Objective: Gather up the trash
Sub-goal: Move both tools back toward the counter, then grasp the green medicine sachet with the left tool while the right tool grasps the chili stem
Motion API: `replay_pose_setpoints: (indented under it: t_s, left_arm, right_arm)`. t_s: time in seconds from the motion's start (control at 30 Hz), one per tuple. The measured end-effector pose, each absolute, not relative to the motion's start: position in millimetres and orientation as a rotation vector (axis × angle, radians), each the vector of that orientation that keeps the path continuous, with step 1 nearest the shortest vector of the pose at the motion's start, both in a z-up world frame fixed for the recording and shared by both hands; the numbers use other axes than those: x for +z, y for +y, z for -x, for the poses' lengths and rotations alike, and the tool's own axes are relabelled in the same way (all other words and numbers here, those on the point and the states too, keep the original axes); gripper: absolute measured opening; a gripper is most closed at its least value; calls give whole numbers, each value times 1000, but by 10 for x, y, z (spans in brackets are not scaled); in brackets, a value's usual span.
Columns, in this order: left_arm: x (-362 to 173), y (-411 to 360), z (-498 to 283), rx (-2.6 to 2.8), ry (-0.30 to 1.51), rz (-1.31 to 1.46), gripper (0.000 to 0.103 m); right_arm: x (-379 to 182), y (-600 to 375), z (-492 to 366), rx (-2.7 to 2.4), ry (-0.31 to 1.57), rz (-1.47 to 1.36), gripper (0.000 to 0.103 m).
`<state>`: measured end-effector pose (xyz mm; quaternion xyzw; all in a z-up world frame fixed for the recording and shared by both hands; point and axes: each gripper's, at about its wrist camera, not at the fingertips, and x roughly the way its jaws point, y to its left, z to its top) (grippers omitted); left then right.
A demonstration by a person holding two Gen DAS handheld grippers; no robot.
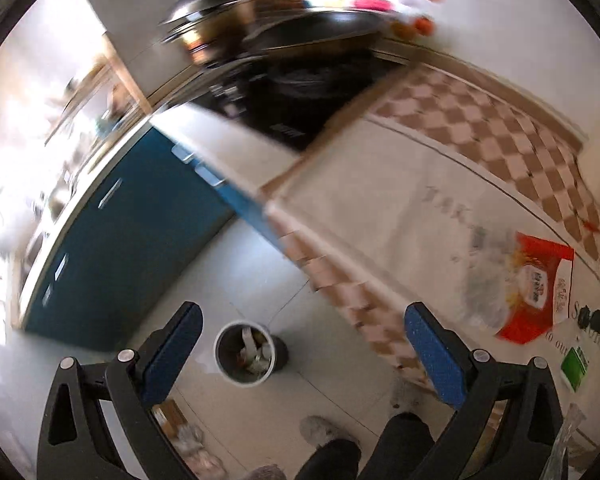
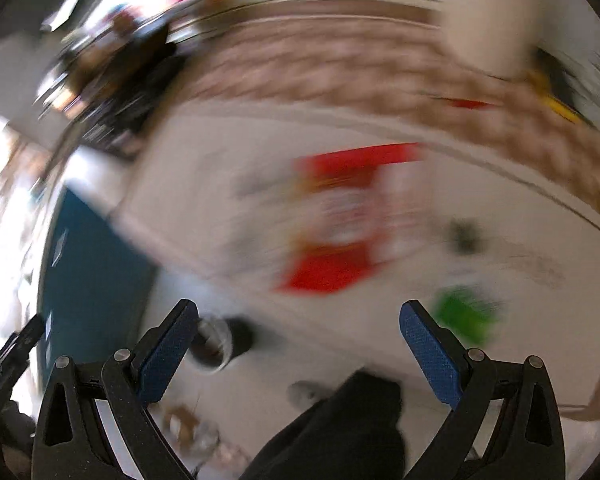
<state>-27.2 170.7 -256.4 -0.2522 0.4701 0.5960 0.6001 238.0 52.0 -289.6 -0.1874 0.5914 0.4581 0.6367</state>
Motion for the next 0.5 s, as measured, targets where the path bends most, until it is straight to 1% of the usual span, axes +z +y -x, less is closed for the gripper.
replay_pose_setpoints:
  t_s: [0.03, 0.07, 0.1, 0.13, 0.2, 0.3, 0.33, 0.37, 0.4, 0.43, 0.5]
  left_arm:
    - [-2641, 1752, 75, 1364, 1115, 565, 103]
    - [-2721, 1790, -109, 1344, 1140, 548, 103]
    - [-2802, 1826, -281, 1326, 1169, 536, 103]
    - [-2853, 1851, -393, 1309, 1200, 522, 103]
    - [-2961, 1854, -652, 1273, 1237, 513, 103]
    - [-3082, 1822, -945, 1225, 1276, 495, 103]
    - [-3118, 1806, -1020, 1213, 1287, 492, 103]
    - [-3155, 1797, -1082, 1203, 1296, 491, 103]
    - [-3190, 1792, -1144, 1190, 1305, 497, 103]
    - [-3231, 1790, -1211, 1176, 1310, 506, 103]
    - [-3251, 1731, -1348, 1135, 1309, 528, 103]
  right_arm:
    - [-2998, 509, -2618, 1016, 1364, 403, 83]
    - [-3088, 491, -2800, 988, 1373, 394, 76]
    - [-3182, 485, -2950, 959, 1385, 392, 66]
    - [-3290, 489, -3094, 942, 1408, 387, 61]
    - [-3468, 502, -3282, 934, 1438, 377, 59]
    - [-3726, 554, -3362, 951, 1466, 394, 47]
    - [-3808, 591, -3373, 960, 1473, 399, 40]
    - [-3880, 620, -3391, 964, 1470, 400, 35]
    - [-3886, 623, -3402, 970, 1438, 388, 22]
    - [-3902, 619, -3449, 990, 1412, 398, 22]
    - [-3913, 589, -3504, 990, 1416, 367, 21]
